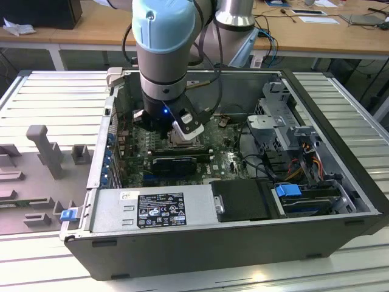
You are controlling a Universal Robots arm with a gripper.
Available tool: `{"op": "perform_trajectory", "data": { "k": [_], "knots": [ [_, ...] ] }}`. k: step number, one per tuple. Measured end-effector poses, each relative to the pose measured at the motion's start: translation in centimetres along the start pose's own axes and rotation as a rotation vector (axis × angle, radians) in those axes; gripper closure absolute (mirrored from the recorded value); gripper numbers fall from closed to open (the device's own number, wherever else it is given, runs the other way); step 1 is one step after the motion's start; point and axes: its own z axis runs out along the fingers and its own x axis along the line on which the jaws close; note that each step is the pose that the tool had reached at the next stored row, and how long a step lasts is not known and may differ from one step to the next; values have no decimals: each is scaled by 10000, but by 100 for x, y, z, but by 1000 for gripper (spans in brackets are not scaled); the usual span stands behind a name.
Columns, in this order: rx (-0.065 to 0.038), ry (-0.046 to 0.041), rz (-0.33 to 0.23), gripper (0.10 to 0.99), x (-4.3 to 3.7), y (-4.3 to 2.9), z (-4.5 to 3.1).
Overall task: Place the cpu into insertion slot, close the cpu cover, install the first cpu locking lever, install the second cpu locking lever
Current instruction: 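Install the second cpu locking lever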
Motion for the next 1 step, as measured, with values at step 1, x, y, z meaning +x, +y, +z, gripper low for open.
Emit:
{"op": "perform_trajectory", "data": {
  "k": [1],
  "knots": [
    [1, 0, 0, 980, 0, 0, -1]
  ]
}}
